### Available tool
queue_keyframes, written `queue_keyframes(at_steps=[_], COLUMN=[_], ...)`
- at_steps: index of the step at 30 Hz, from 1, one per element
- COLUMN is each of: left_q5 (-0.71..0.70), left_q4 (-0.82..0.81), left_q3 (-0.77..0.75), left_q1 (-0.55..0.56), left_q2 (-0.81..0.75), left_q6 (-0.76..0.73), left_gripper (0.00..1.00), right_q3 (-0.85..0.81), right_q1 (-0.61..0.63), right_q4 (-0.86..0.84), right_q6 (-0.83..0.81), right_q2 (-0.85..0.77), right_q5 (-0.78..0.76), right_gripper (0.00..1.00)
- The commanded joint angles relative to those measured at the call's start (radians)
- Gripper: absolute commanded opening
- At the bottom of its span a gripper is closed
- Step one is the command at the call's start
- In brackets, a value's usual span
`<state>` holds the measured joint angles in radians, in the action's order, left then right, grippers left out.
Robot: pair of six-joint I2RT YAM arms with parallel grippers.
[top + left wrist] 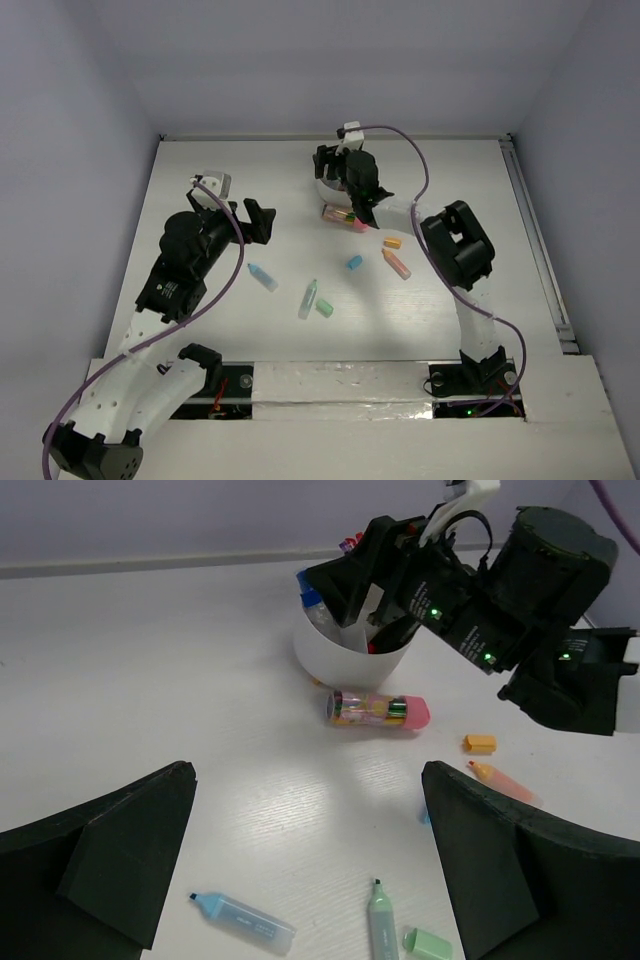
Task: Sort the stationery into containers
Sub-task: Place the stationery in the storage box, then pick up the stationery from the center of the board.
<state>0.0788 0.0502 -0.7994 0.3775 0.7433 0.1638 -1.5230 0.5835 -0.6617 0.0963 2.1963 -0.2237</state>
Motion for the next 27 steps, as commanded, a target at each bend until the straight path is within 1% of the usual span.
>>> queue_keyframes(at_steps=[1,3,7,8,10,11,12,13,15,17,19,20,21,23,24,25,26,27], left_q5=[0.013,0.013,0.016,0.018,0.021,0.024,0.029,0.03,0.041,0.048,0.055,0.059,0.059,0.061,0.067,0.068,0.072,0.076], left_q4=[-0.044,-0.044,-0.044,-0.044,-0.044,-0.044,-0.044,-0.044,-0.044,-0.044,-0.066,-0.067,-0.067,-0.067,-0.069,-0.07,-0.072,-0.072], left_q3=[-0.012,-0.012,-0.011,-0.011,-0.009,-0.009,-0.008,-0.007,-0.007,-0.007,-0.006,-0.006,-0.004,-0.006,-0.006,-0.003,-0.003,-0.003], left_q1=[-0.008,-0.008,-0.008,-0.008,-0.008,-0.008,-0.008,-0.008,-0.008,-0.008,-0.008,-0.008,-0.008,-0.008,-0.008,-0.008,-0.008,-0.008], left_q2=[-0.008,-0.01,-0.019,-0.022,-0.028,-0.03,-0.033,-0.035,-0.035,-0.036,-0.035,-0.035,-0.035,-0.036,-0.036,-0.036,-0.036,-0.036], left_q6=[0.008,0.008,0.009,0.009,0.011,0.011,0.014,0.014,0.019,0.02,0.022,0.022,0.023,0.025,0.025,0.028,0.028,0.028], left_gripper=[0.96,0.96,0.96,0.96,0.96,0.96,0.96,0.96,0.96,0.96,0.96,0.96,0.96,0.96,0.96,0.96,0.96,0.96], right_q3=[0.032,0.069,0.178,0.196,0.244,0.256,0.285,0.305,0.346,0.401,0.42,0.443,0.458,0.501,0.514,0.521,0.52,0.503], right_q1=[0.003,0.003,-0.01,-0.026,-0.05,-0.077,-0.091,-0.105,-0.143,-0.163,-0.175,-0.186,-0.186,-0.214,-0.214,-0.226,-0.226,-0.235], right_q4=[-0.069,-0.027,0.048,0.075,0.189,0.227,0.305,0.338,0.399,0.431,0.503,0.528,0.528,0.524,0.513,0.514,0.525,0.549], right_q6=[0.022,0.022,0.019,0.02,0.025,0.026,0.029,0.031,0.033,0.013,-0.009,-0.029,-0.035,-0.07,-0.084,-0.099,-0.131,-0.133], right_q2=[-0.156,-0.196,-0.352,-0.377,-0.42,-0.453,-0.469,-0.481,-0.515,-0.526,-0.524,-0.523,-0.521,-0.518,-0.515,-0.514,-0.503,-0.494], right_q5=[0.032,0.087,0.213,0.309,0.401,0.484,0.518,0.549,0.599,0.619,0.624,0.623,0.621,0.607,0.592,0.578,0.578,0.607], right_gripper=[0.77,0.78,0.78,0.76,0.69,0.62,0.4,0.3,0.01,0.0,0.1,0.18,0.36,0.55,0.72,0.79,0.83,0.88])
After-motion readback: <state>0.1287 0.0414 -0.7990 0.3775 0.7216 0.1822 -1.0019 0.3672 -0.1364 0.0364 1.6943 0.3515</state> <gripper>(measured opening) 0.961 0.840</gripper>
